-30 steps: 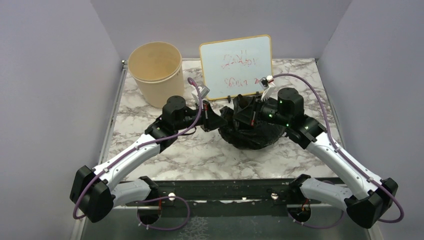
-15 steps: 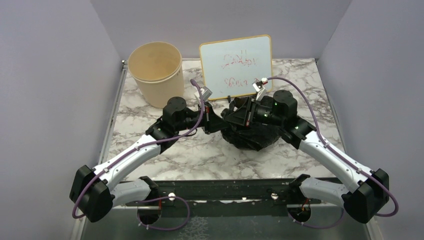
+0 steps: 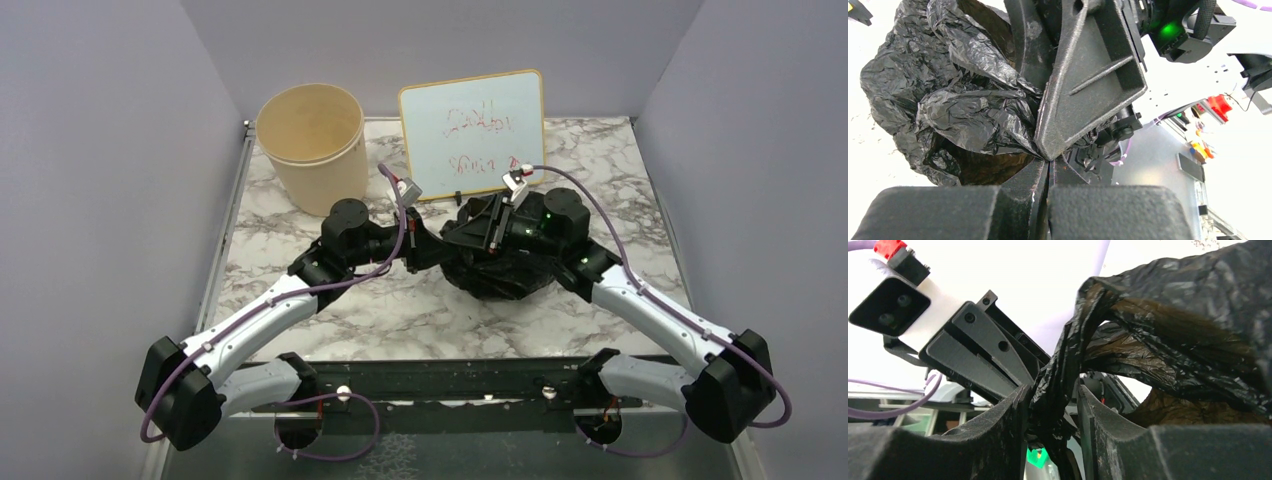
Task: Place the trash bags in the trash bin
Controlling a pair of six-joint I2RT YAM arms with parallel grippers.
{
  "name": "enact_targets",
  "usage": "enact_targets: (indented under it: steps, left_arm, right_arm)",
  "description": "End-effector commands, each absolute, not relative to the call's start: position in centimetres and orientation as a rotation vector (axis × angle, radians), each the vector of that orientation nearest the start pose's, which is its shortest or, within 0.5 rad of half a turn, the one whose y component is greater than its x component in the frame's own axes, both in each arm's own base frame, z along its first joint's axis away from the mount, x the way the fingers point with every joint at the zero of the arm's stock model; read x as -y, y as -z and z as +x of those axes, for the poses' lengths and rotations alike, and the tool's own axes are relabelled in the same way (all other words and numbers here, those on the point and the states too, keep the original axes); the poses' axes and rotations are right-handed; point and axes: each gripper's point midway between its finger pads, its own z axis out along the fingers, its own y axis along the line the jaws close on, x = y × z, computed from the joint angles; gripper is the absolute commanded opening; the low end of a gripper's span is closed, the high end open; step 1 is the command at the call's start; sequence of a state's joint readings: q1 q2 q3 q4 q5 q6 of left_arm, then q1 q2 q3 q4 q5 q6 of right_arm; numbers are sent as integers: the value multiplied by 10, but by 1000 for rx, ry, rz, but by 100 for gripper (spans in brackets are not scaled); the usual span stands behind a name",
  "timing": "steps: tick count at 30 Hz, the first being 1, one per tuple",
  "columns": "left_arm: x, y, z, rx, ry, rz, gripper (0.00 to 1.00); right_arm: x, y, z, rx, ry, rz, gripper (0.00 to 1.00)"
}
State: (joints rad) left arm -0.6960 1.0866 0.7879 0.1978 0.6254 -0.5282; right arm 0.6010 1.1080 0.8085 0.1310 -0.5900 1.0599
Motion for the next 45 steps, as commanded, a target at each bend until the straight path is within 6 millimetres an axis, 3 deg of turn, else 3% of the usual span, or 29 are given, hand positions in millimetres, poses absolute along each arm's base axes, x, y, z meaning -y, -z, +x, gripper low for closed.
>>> enact_targets:
  steps: [1, 11, 15, 18, 22, 24, 32, 36, 40, 45]
  left_arm:
    - [315, -288, 184, -1631, 1405, 741, 0]
    - [317, -288, 183, -1626, 1417, 756, 0]
    - [317, -290, 182, -1621, 1419, 754, 2]
    - [315, -288, 182, -1633, 1417, 731, 20]
    - [312, -285, 181, -1646, 1414, 710, 38]
    - [312, -285, 179, -1646, 1422, 713, 51]
    - [316, -285, 169, -1650, 1491, 753, 79]
    - [329, -286, 175, -1674, 1499, 683, 86]
    - [344, -285, 188, -1701, 1474, 550, 91]
    - [355, -285, 200, -1688, 1381, 484, 91]
  right_arm:
    - [-313, -297, 212, -1984, -1823, 1, 44]
    - [-327, -298, 207, -1993, -1973, -76, 49]
    - [-322, -299, 215, -1964, -1918, -7, 37]
    - [-320, -300, 218, -1952, -1874, -3, 21]
    - [-321, -305, 219, -1965, -1842, -48, 13]
    - [-320, -309, 222, -1956, -1805, -58, 11]
    - [-313, -321, 240, -1926, -1641, -46, 9]
    - [-314, -320, 247, -1911, -1622, -32, 10]
    - [-317, -300, 259, -1972, -1595, 45, 10]
    - [-317, -306, 260, -1929, -1605, 42, 11]
